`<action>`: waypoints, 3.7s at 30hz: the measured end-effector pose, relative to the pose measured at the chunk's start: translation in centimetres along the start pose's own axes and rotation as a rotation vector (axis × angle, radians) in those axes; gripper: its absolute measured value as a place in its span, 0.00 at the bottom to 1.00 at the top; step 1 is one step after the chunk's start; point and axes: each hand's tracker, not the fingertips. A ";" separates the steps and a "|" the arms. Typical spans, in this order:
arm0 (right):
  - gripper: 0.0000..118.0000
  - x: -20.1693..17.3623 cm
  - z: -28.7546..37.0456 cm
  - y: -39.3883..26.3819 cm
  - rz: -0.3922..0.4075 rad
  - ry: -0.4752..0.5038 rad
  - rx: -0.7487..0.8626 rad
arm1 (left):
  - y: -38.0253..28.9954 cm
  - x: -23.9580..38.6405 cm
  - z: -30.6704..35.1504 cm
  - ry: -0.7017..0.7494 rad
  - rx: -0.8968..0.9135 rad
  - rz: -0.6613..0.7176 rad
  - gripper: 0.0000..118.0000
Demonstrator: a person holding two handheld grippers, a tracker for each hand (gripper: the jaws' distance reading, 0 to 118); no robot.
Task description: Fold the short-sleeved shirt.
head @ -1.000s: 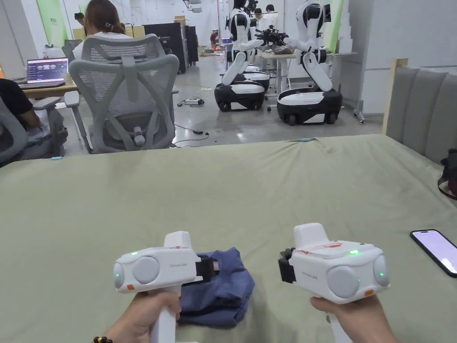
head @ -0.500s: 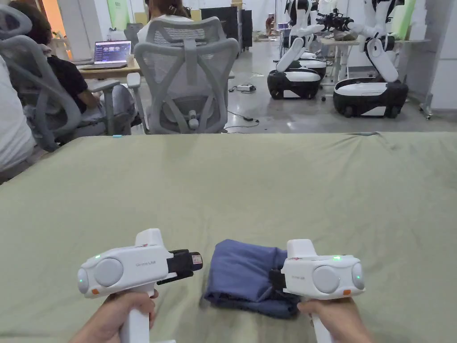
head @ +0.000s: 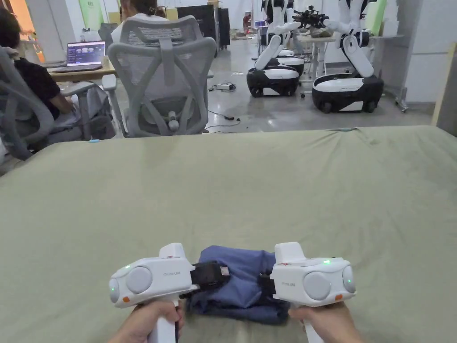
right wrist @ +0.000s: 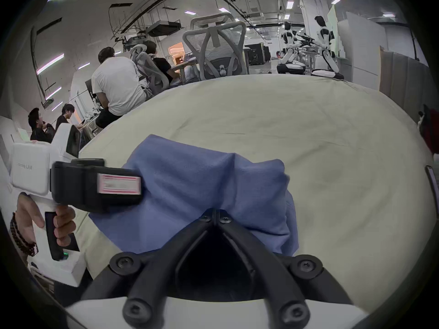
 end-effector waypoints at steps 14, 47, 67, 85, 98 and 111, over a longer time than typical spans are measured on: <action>0.00 -7.7 0.2 3.4 0.086 -0.023 0.065 | 4.1 -8.2 5.7 -0.109 0.000 0.021 0.27; 0.00 -35.1 -16.1 12.2 0.400 0.045 0.278 | 13.2 -38.1 29.7 0.465 0.436 -0.024 0.99; 0.00 -16.0 4.8 21.9 0.314 -0.178 0.577 | 18.7 -2.0 21.5 0.534 0.821 -0.428 0.00; 0.01 7.1 18.6 23.0 0.125 -0.511 0.679 | 21.0 17.0 6.6 0.341 0.807 -0.511 0.02; 0.02 10.1 16.1 21.1 0.120 -0.530 0.661 | 18.8 18.8 4.7 0.340 0.772 -0.475 0.02; 1.00 10.0 15.8 20.7 0.110 -0.530 0.700 | 18.5 18.1 2.6 0.360 0.777 -0.515 1.00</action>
